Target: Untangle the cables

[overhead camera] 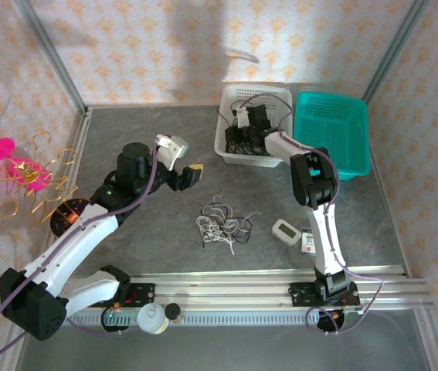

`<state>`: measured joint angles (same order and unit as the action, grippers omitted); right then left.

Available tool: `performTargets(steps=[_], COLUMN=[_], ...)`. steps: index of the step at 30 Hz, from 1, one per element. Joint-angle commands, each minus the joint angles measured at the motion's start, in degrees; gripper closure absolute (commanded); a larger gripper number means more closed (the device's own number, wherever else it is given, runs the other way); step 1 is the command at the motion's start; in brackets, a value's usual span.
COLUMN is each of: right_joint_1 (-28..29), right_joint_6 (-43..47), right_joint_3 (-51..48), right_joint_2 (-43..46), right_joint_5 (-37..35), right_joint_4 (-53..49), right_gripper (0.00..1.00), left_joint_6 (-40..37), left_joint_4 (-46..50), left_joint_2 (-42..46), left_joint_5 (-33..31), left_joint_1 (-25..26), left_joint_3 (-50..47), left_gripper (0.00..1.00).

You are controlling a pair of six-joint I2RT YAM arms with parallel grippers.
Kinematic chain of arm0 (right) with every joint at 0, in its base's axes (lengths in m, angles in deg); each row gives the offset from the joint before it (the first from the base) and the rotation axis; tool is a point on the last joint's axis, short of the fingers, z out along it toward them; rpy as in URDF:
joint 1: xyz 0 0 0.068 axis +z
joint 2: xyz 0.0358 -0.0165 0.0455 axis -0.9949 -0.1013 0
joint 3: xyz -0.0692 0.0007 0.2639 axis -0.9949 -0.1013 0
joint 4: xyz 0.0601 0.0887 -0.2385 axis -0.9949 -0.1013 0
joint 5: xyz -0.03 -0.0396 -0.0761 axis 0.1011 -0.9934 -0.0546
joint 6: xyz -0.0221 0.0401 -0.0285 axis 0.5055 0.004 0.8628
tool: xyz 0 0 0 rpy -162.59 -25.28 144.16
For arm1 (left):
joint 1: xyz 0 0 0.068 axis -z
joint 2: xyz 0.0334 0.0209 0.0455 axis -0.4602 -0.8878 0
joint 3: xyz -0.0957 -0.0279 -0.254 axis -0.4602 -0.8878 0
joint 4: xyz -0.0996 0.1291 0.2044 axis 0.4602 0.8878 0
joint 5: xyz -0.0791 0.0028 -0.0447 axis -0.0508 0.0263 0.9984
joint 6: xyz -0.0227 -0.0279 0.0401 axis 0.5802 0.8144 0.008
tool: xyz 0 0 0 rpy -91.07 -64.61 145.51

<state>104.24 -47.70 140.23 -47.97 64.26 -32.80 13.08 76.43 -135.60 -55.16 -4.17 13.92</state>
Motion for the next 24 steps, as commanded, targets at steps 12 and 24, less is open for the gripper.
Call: performTargets(steps=[12, 24], right_joint_1=[-1.77, -1.86], right_joint_6=[-12.48, -12.85], right_joint_3=[0.77, 3.75], right_joint_2=[-2.30, -3.27], right_joint_5=[-9.85, -13.68], right_joint_4=[0.92, -2.63], right_gripper=[1.00, 0.73], left_joint_6=[0.16, 0.34], left_joint_4=[-0.97, -0.94], left_joint_2=[-0.42, -0.38], left_joint_5=[0.57, 0.75], left_joint_1=[-0.29, -0.35], left_joint_3=[0.04, 0.15], left_gripper=[0.21, 0.21])
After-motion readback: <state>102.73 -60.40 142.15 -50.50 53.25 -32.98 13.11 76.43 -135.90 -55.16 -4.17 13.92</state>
